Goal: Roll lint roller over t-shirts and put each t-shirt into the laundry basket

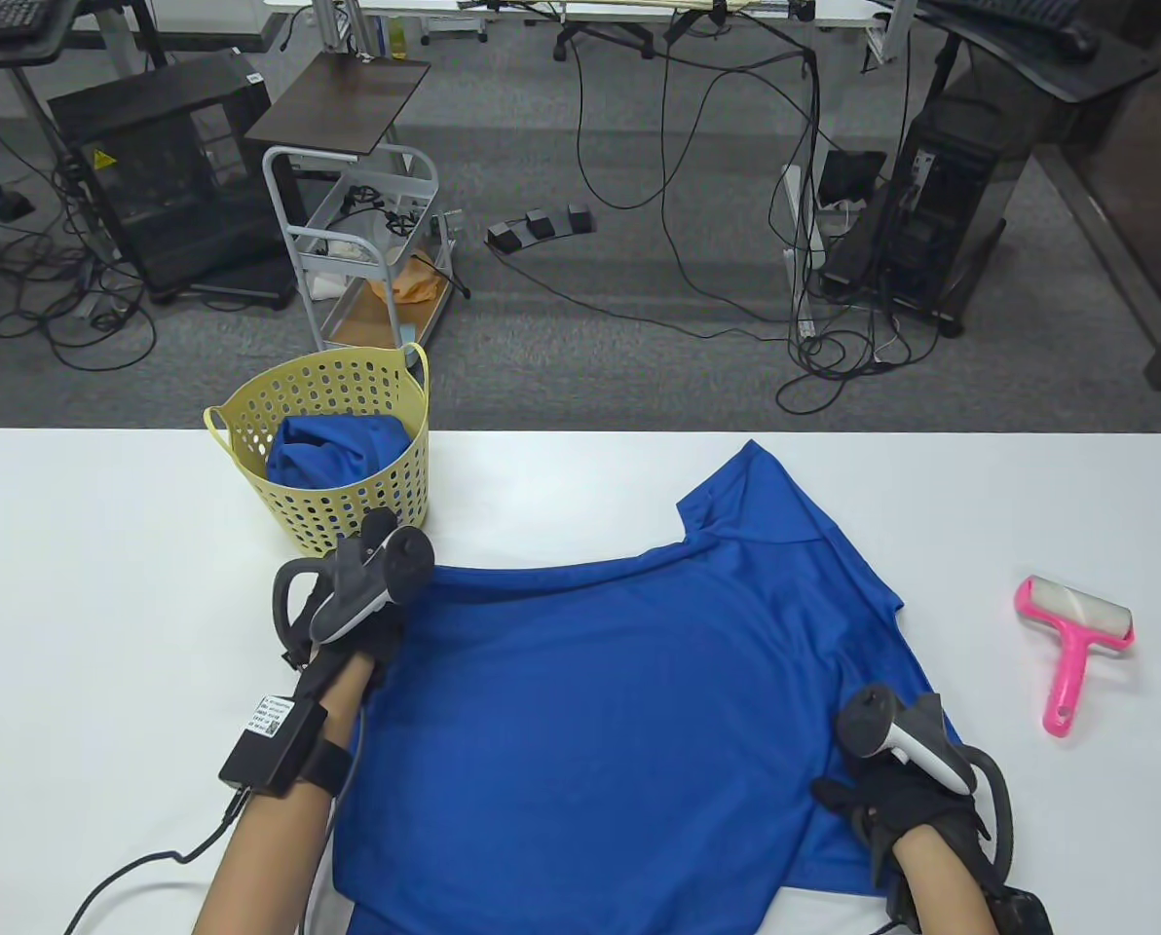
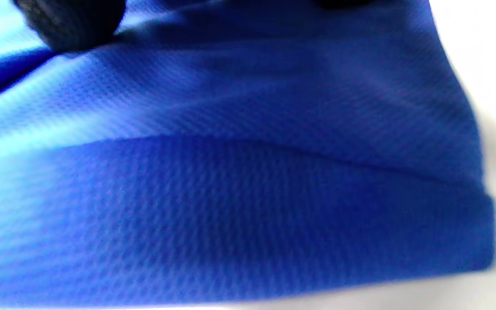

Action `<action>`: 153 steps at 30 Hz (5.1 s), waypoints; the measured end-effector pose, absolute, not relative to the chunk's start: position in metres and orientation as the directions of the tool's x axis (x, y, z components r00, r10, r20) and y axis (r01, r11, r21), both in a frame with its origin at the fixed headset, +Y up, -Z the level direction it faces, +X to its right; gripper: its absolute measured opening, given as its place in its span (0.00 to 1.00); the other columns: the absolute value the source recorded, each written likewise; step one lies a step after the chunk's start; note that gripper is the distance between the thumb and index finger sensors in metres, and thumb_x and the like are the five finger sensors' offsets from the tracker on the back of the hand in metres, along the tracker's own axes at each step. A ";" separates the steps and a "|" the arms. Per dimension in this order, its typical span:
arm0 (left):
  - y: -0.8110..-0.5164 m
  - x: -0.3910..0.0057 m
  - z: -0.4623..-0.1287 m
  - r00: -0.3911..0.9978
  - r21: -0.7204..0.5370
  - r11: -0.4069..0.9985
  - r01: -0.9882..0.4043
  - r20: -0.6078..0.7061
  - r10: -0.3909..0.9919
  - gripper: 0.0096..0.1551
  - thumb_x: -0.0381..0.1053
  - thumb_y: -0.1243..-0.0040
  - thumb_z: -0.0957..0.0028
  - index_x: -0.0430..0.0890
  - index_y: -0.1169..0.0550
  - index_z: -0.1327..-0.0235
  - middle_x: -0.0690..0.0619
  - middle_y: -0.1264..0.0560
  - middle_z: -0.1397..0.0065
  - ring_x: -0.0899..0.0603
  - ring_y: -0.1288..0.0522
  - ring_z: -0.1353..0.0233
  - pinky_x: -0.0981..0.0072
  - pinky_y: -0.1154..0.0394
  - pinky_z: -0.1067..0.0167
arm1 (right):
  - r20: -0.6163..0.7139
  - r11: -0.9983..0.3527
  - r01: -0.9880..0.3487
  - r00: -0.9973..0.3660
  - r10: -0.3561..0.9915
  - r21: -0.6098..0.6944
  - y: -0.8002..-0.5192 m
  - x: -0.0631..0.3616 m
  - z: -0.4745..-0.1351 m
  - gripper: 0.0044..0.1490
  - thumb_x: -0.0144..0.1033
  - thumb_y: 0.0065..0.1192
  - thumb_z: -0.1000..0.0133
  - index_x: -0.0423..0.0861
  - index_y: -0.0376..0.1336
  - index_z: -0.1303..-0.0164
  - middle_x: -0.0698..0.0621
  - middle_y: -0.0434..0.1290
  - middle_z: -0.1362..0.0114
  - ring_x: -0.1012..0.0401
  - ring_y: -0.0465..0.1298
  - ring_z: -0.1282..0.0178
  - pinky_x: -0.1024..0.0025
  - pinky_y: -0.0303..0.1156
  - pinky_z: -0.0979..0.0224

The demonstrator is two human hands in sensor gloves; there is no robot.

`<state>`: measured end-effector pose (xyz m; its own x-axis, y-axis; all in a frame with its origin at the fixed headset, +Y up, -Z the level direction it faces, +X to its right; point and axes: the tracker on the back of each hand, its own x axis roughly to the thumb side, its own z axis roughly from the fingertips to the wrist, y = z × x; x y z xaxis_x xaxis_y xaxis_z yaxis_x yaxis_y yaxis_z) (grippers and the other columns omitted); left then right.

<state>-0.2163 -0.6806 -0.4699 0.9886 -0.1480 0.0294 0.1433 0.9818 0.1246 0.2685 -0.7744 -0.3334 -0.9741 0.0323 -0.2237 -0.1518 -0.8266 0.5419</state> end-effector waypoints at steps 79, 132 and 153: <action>-0.773 -0.222 -0.326 0.996 -0.581 0.810 -0.083 -0.065 0.056 0.52 0.70 0.54 0.48 0.58 0.64 0.21 0.45 0.68 0.18 0.29 0.66 0.18 0.32 0.55 0.24 | -0.542 -0.931 -0.345 -0.808 0.231 0.117 -0.734 0.322 -0.306 0.26 0.44 0.55 0.47 0.61 0.55 0.38 0.45 0.61 0.21 0.47 0.70 0.27 0.47 0.70 0.29; -0.775 -0.223 -0.325 0.997 -0.590 0.804 -0.076 -0.053 0.056 0.51 0.70 0.57 0.48 0.58 0.66 0.22 0.47 0.70 0.19 0.29 0.68 0.18 0.32 0.57 0.25 | 0.100 -0.833 -0.073 -0.983 0.152 0.548 -0.743 0.247 -0.288 0.23 0.49 0.63 0.46 0.56 0.68 0.41 0.49 0.69 0.27 0.51 0.75 0.34 0.59 0.79 0.41; -0.777 -0.223 -0.324 0.997 -0.593 0.802 -0.074 -0.048 0.056 0.51 0.70 0.58 0.47 0.58 0.67 0.23 0.47 0.71 0.19 0.29 0.69 0.19 0.32 0.58 0.25 | 0.100 -0.826 -0.249 -0.934 0.343 0.506 -0.748 0.270 -0.293 0.22 0.38 0.61 0.48 0.58 0.66 0.43 0.51 0.67 0.24 0.51 0.72 0.32 0.42 0.66 0.28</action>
